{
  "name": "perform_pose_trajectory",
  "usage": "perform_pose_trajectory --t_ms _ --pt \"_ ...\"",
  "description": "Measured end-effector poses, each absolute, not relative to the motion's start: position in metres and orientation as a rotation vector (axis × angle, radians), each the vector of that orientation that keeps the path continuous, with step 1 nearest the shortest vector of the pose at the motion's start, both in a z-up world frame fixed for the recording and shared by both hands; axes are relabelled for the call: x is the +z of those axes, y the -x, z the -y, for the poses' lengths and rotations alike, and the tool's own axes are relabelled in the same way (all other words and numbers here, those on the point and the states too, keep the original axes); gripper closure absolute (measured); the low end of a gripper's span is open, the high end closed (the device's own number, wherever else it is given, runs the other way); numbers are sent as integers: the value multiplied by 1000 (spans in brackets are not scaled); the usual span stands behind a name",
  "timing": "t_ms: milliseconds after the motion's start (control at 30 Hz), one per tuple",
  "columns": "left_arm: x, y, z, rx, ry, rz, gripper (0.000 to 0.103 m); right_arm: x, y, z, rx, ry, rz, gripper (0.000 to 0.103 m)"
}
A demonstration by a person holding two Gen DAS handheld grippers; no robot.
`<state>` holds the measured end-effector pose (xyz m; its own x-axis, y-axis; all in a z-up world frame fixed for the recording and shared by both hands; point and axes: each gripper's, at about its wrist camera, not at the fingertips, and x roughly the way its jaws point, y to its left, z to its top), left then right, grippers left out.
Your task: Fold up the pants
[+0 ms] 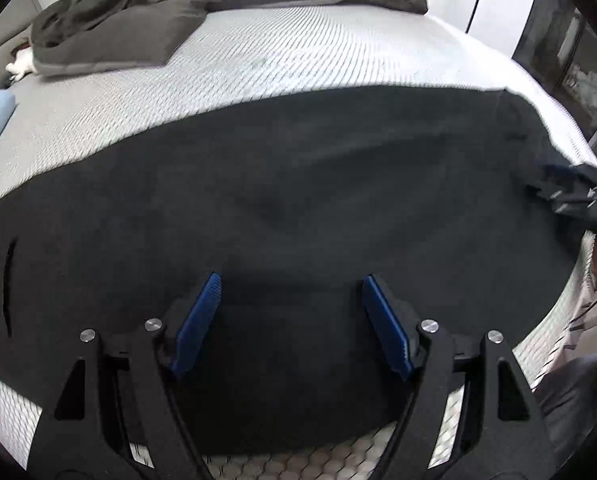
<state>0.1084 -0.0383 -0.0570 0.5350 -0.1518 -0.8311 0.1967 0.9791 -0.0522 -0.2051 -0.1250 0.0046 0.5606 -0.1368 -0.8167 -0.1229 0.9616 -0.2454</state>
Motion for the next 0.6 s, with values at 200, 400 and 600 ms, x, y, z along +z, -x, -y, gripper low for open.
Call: perform_pose_trajectory --t_ms 200,400,600 --pt "-57 -82 26 -172 -5 -945 31 12 233 202 -185 268 -967 32" --pt "-55 -85 28 -153 4 -917 31 11 271 256 -168 162 -945 31" --pt "-31 -69 63 -280 63 -801 30 40 302 314 -86 -218 -855 29"
